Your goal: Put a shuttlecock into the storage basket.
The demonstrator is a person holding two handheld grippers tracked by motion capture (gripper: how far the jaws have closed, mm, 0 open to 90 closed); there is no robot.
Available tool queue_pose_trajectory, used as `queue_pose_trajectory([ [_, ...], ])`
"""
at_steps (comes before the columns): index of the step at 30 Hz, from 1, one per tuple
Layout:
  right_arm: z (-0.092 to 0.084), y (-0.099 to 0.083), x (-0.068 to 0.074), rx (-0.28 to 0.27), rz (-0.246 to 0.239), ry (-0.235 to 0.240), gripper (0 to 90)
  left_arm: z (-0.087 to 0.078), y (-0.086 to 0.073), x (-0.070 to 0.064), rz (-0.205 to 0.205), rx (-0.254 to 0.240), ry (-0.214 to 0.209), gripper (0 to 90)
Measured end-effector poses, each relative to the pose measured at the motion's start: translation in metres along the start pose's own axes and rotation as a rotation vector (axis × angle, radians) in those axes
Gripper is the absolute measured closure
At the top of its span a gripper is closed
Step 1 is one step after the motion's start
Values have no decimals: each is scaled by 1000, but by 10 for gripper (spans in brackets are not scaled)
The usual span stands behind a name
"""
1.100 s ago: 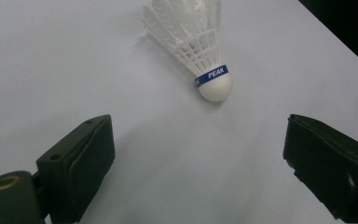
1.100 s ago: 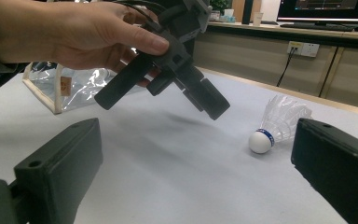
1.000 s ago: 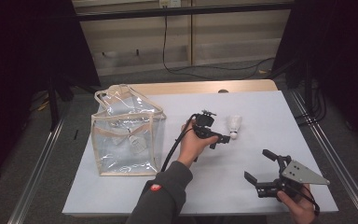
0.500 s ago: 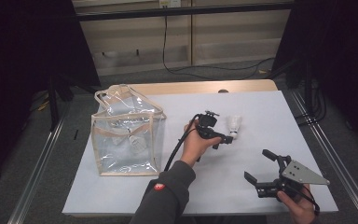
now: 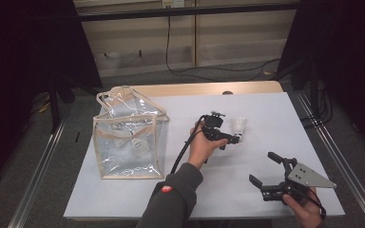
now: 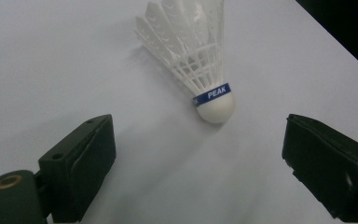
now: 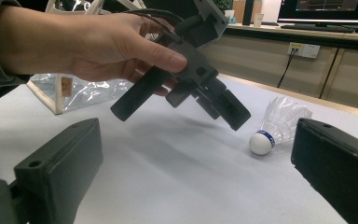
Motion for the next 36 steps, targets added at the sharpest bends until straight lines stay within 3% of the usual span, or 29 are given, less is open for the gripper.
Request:
queue_pose_trajectory([
  [19, 1, -1, 0, 3, -3, 4, 20, 12, 3, 1, 15, 13, 47, 132],
  [26, 1, -1, 0, 4, -1, 5, 20, 20, -1, 2, 35, 35, 70, 182],
  [34, 1, -1, 0, 5, -3, 6, 20, 22, 5, -5, 45, 11, 61, 251],
  [36, 1, 0, 0, 0, -4, 6, 20, 24, 7, -5, 58, 5, 75, 277],
])
Point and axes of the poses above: each handheld gripper's, and its own axes: z roughly forward along the jaws, y roughly out of its top, x roughly to its left, the point moved 10 cm from there along z, roughly forward along the jaws, and after that the axes turned 1 degree about z, right-handed, at the moved point
